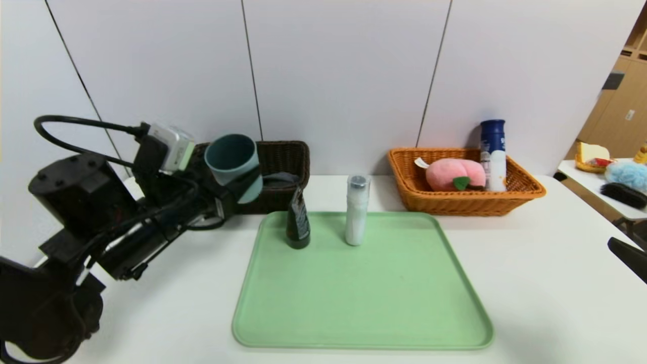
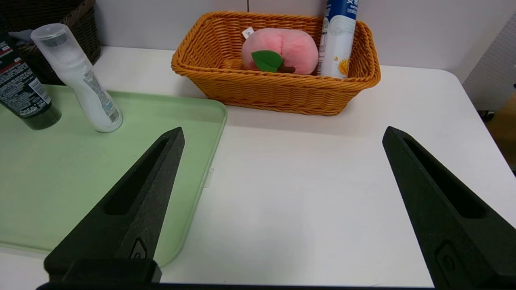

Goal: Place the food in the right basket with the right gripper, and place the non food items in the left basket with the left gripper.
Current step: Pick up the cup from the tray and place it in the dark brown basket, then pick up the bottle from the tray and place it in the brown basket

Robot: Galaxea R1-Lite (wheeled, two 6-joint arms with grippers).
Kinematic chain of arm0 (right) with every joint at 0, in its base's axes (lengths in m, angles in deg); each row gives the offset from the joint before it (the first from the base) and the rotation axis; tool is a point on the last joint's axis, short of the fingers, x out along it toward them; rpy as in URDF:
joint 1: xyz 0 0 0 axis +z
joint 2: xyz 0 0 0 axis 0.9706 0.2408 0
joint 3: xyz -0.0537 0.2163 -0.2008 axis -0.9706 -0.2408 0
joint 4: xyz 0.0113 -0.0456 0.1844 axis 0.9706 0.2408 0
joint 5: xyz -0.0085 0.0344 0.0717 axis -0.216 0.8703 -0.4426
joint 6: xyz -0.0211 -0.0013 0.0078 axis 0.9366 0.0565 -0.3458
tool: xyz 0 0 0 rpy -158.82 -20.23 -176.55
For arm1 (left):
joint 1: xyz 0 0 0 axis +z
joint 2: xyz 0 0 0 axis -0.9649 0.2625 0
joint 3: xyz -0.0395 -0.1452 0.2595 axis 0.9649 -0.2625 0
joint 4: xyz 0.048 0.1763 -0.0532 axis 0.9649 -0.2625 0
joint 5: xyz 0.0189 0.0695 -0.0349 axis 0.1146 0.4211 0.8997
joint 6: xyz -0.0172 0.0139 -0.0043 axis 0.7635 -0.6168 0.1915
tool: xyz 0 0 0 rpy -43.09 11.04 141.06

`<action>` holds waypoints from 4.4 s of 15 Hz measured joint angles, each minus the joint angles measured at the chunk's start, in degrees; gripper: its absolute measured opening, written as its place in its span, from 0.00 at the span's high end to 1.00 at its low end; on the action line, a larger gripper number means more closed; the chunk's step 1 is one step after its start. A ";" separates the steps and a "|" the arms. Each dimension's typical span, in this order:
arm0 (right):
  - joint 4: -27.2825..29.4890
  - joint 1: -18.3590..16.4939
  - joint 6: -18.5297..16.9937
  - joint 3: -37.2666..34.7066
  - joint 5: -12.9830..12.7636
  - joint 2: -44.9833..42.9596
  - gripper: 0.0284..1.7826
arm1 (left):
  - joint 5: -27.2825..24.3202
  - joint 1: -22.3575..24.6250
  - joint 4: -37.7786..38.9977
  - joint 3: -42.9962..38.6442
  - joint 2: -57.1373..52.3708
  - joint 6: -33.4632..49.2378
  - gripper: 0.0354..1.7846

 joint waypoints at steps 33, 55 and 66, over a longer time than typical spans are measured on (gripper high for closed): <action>0.00 0.02 -0.28 -2.39 1.32 -1.49 0.05 | 9.52 13.99 -57.81 48.70 19.04 0.50 0.31; -0.02 0.04 -0.11 -3.44 2.23 -1.49 0.05 | 14.10 -9.07 -18.77 5.38 -6.53 12.18 0.06; -0.02 0.02 0.07 -3.25 2.15 -1.29 0.05 | 25.36 -15.41 4.83 -2.57 12.30 14.46 0.06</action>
